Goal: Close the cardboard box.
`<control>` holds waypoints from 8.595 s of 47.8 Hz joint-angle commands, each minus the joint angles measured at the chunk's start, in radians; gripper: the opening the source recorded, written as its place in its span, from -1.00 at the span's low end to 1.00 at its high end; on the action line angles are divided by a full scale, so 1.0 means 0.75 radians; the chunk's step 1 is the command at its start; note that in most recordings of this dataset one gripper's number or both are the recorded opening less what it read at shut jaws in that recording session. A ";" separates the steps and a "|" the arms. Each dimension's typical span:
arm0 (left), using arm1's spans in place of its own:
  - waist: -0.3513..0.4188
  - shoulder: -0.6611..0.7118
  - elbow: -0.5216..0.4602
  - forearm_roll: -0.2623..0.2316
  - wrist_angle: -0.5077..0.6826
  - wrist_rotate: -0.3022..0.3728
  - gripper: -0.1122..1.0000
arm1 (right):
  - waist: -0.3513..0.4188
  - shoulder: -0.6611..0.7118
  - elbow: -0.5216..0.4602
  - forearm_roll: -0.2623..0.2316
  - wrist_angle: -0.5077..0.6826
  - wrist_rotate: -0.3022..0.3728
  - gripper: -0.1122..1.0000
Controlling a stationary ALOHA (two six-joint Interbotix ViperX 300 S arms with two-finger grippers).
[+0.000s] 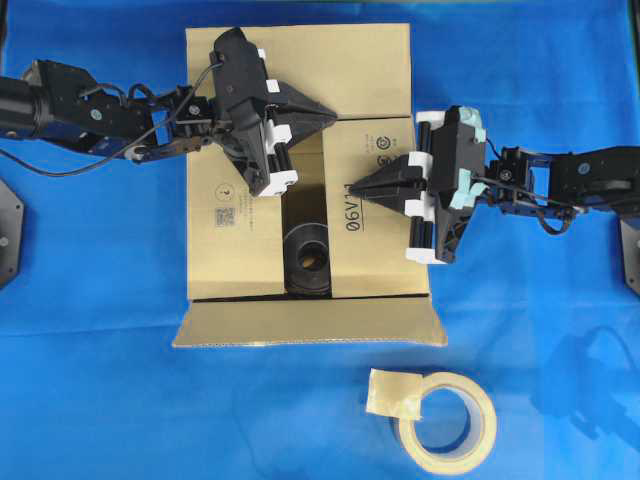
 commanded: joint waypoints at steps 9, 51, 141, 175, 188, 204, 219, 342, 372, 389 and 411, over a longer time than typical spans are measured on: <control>0.002 -0.012 -0.022 0.002 -0.008 -0.002 -0.80 | 0.012 -0.094 -0.037 0.002 0.057 0.002 -0.80; 0.002 -0.016 -0.010 0.002 -0.008 -0.004 -0.80 | 0.624 -0.544 0.043 -0.033 0.207 -0.016 -0.80; -0.020 -0.014 -0.020 0.002 -0.008 -0.020 -0.80 | 0.205 -0.190 0.151 0.098 0.162 0.002 -0.80; -0.014 -0.309 -0.137 0.004 0.264 0.012 -0.80 | 0.205 -0.192 0.117 0.094 0.160 -0.012 -0.80; 0.170 -0.331 -0.264 0.004 0.485 0.145 -0.80 | 0.200 -0.192 0.112 0.090 0.157 -0.014 -0.80; 0.370 -0.170 -0.464 0.004 0.806 0.209 -0.80 | 0.194 -0.192 0.110 0.088 0.153 -0.016 -0.80; 0.380 -0.065 -0.558 0.004 1.059 0.221 -0.80 | 0.192 -0.192 0.108 0.086 0.151 -0.016 -0.80; -0.147 -0.407 0.147 -0.002 0.595 -0.305 -0.80 | 0.045 -0.192 0.088 0.080 0.090 -0.025 -0.80; -0.151 -0.411 0.153 -0.002 0.528 -0.305 -0.80 | 0.022 -0.190 0.119 0.082 0.082 -0.016 -0.80; -0.155 -0.448 0.213 -0.002 0.415 -0.301 -0.80 | 0.031 -0.190 0.188 0.086 0.006 -0.012 -0.80; -0.221 -0.522 0.425 0.004 0.014 -0.278 -0.80 | 0.045 -0.147 0.182 0.086 -0.016 -0.012 -0.80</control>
